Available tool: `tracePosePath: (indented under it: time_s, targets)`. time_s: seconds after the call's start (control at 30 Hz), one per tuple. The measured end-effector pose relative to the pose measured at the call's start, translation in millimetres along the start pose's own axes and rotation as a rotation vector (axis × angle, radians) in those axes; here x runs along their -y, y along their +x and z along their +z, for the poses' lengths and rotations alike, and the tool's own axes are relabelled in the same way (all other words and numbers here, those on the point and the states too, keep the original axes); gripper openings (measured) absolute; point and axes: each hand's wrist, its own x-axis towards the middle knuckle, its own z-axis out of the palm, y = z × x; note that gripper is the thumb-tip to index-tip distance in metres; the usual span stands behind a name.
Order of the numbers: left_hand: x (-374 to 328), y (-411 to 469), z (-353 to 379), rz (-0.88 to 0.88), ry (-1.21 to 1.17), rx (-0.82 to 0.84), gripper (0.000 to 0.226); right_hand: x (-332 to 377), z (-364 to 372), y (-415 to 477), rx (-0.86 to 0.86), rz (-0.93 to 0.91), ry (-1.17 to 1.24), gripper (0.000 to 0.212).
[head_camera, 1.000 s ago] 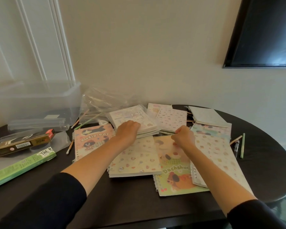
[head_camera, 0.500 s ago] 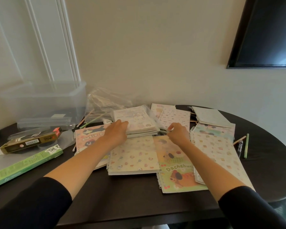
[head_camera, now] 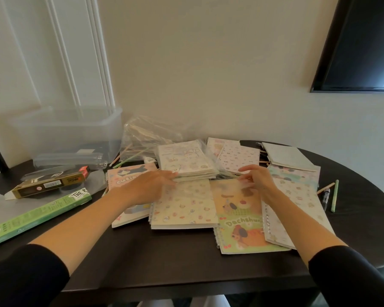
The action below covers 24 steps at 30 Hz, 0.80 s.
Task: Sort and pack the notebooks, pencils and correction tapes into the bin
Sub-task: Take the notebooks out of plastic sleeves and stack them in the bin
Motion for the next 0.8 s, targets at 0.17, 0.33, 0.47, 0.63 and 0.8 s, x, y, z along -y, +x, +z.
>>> tracePosePath:
  time_s: [0.17,0.33,0.47,0.63,0.8]
  targets:
    - [-4,-2,6,0.082,0.153,-0.092,0.038,-5,-9,-1,0.267,-0.184,-0.370,0.055]
    - [-8,3,6,-0.035,-0.111,-0.194,0.032,-3,-6,1,0.319,-0.338,-0.434,0.054]
    - [-3,8,3,-0.203,-0.404,-0.230,0.028,-2,1,-1,0.375,-0.427,-0.322,0.033]
    - [6,16,-2,-0.313,-0.651,-0.233,0.028,2,15,4,0.294,-0.380,-0.150,0.025]
    - [6,19,-5,-0.443,-0.814,-0.478,0.027,9,39,11,0.144,-0.319,0.051,0.016]
